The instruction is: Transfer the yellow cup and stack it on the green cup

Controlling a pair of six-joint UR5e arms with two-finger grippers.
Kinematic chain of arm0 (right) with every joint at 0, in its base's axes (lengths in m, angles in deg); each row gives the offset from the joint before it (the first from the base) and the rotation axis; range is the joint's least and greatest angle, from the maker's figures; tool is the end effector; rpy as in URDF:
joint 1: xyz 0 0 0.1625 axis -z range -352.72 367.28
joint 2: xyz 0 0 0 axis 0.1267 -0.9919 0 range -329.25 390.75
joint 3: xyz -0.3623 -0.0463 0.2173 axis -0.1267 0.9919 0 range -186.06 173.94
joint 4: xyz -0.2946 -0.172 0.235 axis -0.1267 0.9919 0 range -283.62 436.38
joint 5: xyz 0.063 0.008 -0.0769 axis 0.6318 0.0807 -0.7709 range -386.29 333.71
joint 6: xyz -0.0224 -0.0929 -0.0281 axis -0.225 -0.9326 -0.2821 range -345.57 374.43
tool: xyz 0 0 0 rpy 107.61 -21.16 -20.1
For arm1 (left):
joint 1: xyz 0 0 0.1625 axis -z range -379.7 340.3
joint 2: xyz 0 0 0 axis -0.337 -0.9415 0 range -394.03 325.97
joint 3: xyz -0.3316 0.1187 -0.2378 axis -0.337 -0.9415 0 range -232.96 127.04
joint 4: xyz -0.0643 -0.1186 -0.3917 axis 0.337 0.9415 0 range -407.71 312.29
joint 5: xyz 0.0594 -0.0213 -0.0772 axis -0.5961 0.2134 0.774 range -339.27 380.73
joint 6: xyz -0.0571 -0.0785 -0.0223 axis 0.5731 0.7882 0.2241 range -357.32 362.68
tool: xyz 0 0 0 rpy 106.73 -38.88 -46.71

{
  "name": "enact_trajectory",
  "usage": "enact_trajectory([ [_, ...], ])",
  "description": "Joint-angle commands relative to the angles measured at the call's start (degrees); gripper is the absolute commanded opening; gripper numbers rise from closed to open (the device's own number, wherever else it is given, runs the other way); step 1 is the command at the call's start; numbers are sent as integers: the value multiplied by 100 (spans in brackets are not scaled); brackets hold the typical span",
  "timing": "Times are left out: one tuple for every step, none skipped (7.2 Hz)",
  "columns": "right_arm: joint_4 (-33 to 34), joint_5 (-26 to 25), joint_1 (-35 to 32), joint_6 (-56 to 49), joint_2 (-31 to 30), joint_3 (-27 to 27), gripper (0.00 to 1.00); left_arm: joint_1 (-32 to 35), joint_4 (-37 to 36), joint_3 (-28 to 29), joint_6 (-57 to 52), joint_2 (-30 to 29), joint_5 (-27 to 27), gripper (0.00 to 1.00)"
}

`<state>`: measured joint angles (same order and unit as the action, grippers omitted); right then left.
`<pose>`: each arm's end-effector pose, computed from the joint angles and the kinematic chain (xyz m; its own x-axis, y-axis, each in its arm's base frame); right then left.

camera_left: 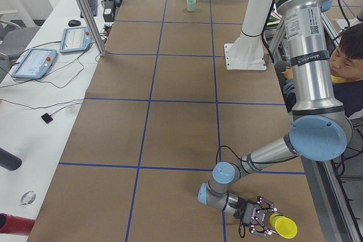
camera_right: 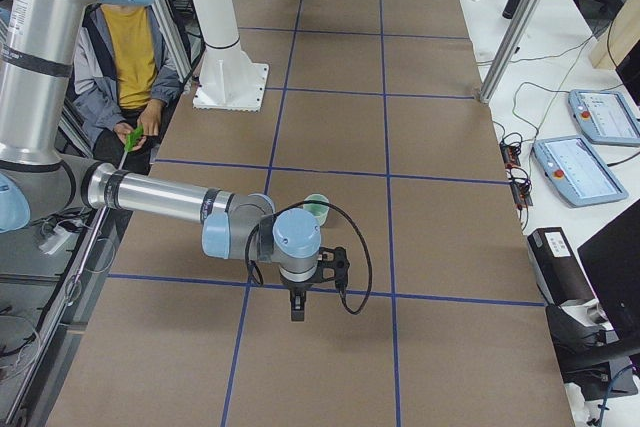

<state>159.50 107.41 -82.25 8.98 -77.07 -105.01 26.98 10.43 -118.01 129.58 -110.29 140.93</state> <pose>0.0616 -0.3552 0.7031 0.7191 -0.0769 0.6906 0.0768 0.9966 0.0310 0.0474 -0.1715 0.9432 -0.3903 -0.3425 0.8546 0.9002 0.0528 0.4323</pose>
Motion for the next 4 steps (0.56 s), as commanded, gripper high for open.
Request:
enact_trajectory([
  [2, 24, -2, 0, 6, -2, 100, -1, -49, -479, -199, 311, -680, 42],
  [2, 24, 6, 0, 6, -2, 100, -1, -40, -857, -227, 531, -979, 42],
  [2, 94, 6, 0, 6, 7, 100, 17, -31, -1148, -288, 664, -1399, 41],
  [2, 130, -2, 0, 6, -2, 100, 43, -22, -1386, -541, 709, -1778, 41],
])
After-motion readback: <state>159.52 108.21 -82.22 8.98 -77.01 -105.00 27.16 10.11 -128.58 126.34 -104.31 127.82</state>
